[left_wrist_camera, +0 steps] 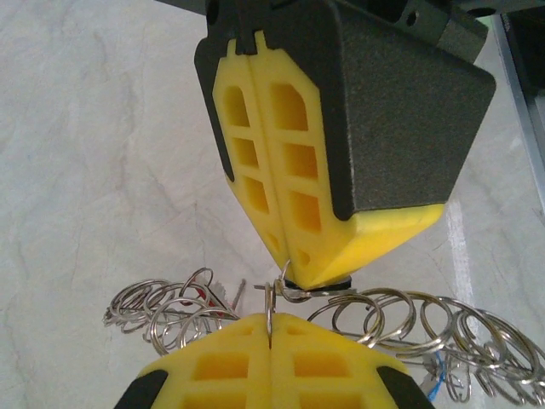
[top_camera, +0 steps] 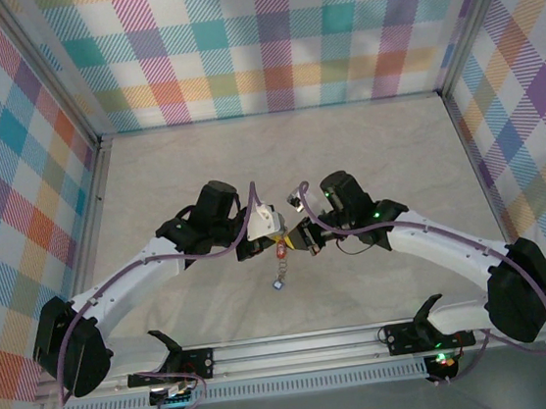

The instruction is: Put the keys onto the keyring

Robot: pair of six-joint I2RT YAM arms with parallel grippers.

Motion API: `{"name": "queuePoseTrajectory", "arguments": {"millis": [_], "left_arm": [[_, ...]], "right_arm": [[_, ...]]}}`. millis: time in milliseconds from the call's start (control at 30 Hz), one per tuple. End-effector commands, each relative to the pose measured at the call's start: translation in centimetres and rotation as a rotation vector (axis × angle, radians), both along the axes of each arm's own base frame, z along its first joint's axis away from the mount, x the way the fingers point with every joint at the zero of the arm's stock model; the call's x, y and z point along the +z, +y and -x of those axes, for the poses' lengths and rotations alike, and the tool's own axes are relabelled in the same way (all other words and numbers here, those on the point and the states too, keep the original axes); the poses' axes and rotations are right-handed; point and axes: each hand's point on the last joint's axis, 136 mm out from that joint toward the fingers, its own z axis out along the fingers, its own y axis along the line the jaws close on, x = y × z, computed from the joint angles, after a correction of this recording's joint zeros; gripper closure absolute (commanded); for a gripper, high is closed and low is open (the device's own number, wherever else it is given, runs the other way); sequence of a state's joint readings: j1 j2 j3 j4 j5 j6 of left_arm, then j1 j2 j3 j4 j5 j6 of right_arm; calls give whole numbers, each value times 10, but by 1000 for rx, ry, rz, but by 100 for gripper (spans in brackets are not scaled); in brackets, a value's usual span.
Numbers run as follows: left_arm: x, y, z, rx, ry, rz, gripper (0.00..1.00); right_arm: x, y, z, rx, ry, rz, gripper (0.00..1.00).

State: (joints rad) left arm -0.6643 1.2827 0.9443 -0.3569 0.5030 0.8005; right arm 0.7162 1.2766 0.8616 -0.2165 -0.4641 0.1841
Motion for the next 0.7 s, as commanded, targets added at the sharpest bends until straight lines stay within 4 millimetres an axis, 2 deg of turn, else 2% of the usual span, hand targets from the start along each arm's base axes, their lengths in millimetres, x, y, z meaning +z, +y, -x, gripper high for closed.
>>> {"name": "queuePoseTrajectory", "arguments": {"millis": [0,667], "left_arm": [[5,-2,-1,1,-19,12,100],[6,-4,2,-14,-14,27,100]], "right_arm": [[23,11,-6,6,-28,-62,100],[26,19,-17,-49,27,-84,100]]}}
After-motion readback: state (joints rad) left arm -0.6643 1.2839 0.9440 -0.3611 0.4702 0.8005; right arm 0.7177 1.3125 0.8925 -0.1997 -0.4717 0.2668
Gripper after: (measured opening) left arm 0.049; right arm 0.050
